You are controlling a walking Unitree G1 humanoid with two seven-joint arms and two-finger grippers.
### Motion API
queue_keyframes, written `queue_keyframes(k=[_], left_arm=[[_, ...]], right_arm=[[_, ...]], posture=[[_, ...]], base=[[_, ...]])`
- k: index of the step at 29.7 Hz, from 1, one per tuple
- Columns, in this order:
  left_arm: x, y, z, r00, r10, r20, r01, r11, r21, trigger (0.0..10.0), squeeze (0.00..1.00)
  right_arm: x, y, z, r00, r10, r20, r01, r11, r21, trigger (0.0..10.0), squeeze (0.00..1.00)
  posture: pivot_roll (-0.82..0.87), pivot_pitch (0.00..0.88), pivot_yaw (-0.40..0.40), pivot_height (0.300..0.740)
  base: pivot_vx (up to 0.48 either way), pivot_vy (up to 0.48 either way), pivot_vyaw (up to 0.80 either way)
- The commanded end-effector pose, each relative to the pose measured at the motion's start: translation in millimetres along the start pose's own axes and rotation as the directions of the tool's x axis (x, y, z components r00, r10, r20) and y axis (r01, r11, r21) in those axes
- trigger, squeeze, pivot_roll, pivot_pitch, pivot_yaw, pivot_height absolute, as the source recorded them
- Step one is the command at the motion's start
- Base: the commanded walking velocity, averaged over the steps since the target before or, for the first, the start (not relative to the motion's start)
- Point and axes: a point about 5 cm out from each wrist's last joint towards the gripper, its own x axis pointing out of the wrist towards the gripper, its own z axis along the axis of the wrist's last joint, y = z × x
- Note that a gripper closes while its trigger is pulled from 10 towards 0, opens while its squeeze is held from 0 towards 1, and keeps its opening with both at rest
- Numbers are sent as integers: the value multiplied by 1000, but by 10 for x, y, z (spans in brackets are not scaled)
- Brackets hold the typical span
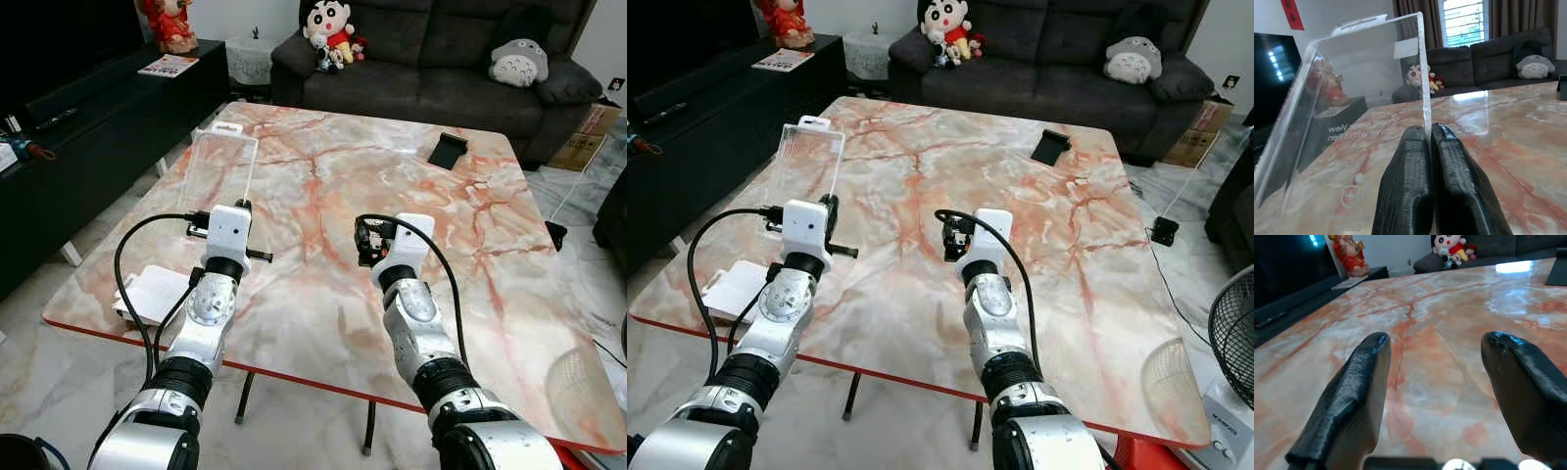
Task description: Picking trash to rubbish bin
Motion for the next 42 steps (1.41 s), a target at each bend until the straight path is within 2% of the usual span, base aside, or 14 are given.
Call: queue_keyframes(k=[1,16,42], left_arm=[[1,0,25,1000,-1,16,1,1000,20,10000,0],[12,6,35,1000,3,16,-3,1000,26,10000,0],[16,21,35,1000,4,13,-4,1000,27,10000,0]], right_arm=[[-3,-15,40,1000,0,28,0,1000,8,10000,0],[-4,-32,54,999,-4,39,3,1000,14,10000,0],[-8,-44,68,998,-4,55,3,1000,18,10000,0]], posture=[[-23,0,-56,740],[-25,0,-53,740],[-26,0,-54,740]], base=[[0,0,0],[0,0,0],[-325,0,0]])
